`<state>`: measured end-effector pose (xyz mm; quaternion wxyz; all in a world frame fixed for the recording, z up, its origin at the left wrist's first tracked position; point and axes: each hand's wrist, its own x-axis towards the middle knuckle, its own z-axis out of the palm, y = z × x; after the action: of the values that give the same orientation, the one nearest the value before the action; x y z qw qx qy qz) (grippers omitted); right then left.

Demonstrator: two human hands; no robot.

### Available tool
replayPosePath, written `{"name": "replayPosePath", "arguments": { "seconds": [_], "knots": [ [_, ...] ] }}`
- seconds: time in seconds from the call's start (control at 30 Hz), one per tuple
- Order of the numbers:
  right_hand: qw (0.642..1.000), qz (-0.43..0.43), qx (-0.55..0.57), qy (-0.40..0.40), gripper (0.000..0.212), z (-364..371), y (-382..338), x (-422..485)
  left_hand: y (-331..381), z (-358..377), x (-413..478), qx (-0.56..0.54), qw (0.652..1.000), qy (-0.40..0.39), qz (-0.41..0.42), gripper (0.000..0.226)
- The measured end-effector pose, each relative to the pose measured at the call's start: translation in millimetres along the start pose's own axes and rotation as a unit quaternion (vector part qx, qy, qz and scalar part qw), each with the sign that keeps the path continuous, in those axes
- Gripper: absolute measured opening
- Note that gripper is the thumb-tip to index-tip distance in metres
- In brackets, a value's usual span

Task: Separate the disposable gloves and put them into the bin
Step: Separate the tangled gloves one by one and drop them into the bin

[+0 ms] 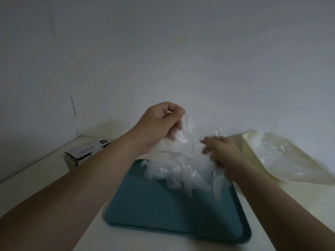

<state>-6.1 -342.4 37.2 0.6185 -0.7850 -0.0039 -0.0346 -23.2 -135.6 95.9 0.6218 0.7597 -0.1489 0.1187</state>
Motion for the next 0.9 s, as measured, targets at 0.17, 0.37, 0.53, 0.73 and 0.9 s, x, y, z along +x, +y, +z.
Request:
{"name": "replayPosePath", "arguments": {
  "seconds": [0.17,0.37,0.53,0.73,0.9],
  "knots": [
    [0.977,0.041,0.128,-0.167,0.084,-17,-11,-13,-1,8,-8,0.027,0.999,0.015,0.021,0.014],
    [0.97,-0.065,0.058,-0.225,0.069,-15,-10,-24,-22,27,-5,0.06,0.997,0.037,0.021,0.011],
    [0.994,-0.041,0.055,-0.082,0.025,-5,2,-24,-37,30,-5,0.071,0.995,0.063,0.011,0.01],
    [0.992,0.013,0.114,-0.057,0.028,-11,16,-17,-56,6,-7,0.074,0.991,0.108,-0.006,0.014],
    [0.984,0.015,0.164,-0.069,0.026,-2,25,-10,-61,2,-8,-0.046,0.98,0.008,-0.194,0.062]
  ]
}}
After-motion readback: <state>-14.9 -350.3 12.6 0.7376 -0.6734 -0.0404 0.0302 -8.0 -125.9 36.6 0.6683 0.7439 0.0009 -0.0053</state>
